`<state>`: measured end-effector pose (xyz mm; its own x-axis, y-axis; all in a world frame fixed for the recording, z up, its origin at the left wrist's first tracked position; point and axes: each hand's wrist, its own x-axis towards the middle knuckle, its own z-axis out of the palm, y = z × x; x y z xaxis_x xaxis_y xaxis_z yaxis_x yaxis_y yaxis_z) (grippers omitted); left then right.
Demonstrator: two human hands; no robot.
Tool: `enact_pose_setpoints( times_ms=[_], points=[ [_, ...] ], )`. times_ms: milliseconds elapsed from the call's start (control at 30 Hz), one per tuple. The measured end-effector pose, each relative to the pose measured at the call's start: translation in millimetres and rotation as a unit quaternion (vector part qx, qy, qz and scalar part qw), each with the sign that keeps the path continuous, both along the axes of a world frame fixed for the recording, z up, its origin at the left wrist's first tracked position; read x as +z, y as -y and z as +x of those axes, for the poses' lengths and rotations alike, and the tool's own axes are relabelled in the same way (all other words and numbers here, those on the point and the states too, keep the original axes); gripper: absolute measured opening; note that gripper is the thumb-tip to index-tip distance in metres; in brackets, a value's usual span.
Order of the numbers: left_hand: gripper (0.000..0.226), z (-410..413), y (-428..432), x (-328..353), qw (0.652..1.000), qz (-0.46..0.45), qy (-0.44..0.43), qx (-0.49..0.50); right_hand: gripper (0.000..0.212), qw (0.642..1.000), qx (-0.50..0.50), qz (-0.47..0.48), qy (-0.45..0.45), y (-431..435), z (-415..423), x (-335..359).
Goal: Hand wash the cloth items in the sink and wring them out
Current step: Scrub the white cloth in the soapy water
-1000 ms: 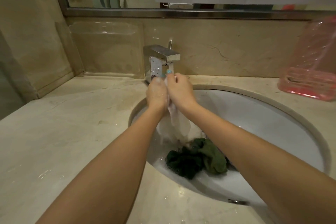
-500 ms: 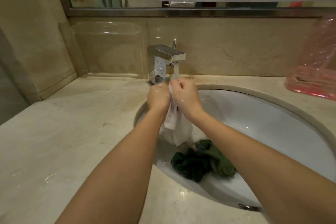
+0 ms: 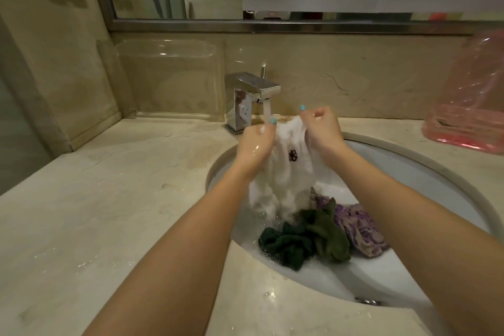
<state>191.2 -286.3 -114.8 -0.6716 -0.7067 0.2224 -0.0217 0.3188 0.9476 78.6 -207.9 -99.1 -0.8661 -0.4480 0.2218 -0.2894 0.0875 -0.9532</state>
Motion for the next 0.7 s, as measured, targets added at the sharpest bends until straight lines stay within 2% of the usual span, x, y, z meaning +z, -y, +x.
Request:
enact_pose_setpoints(
  times_ms=[67, 133, 167, 233, 333, 400, 500, 600, 700],
  points=[
    [0.035, 6.9, 5.7, 2.1, 0.990, 0.058, 0.068, -0.107, 0.022, 0.999, 0.045, 0.003, -0.030, -2.4, 4.4, 7.3],
    [0.042, 6.8, 6.7, 1.0, 0.982, 0.054, 0.092, -0.155, 0.021, 0.997, 0.069, -0.013, -0.038, -3.5, 10.5, 9.3],
    [0.043, 4.5, 7.9, -0.4, 0.985, 0.058, 0.060, -0.151, 0.022, 0.997, 0.066, -0.026, -0.027, -3.6, 12.9, 7.4],
    [0.027, 3.3, 9.3, -1.2, 0.991, 0.082, -0.024, -0.105, 0.028, 0.995, 0.092, -0.014, 0.035, -7.1, 13.3, -1.9],
    [0.015, 3.8, 14.8, -2.1, 0.988, 0.106, -0.102, -0.039, 0.046, 0.957, 0.226, 0.152, 0.102, -23.6, 7.6, -26.4],
    [0.018, 4.8, 17.7, -2.6, 0.985, 0.110, -0.129, -0.019, 0.036, 0.929, 0.281, 0.214, 0.107, -33.1, 4.1, -39.0],
    [0.014, 5.5, 19.7, -0.3, 0.985, 0.133, -0.113, -0.007, 0.017, 0.947, 0.273, 0.112, 0.124, -30.8, -0.6, -37.5],
    [0.013, 8.9, 17.2, 4.2, 0.988, 0.139, -0.060, 0.002, 0.017, 0.963, 0.234, 0.012, 0.133, -28.8, -0.3, -27.0],
    [0.017, 9.0, 16.9, 2.4, 0.993, 0.100, -0.057, 0.010, 0.023, 0.977, 0.185, -0.018, 0.106, -22.3, 2.3, -23.3]
  ],
)
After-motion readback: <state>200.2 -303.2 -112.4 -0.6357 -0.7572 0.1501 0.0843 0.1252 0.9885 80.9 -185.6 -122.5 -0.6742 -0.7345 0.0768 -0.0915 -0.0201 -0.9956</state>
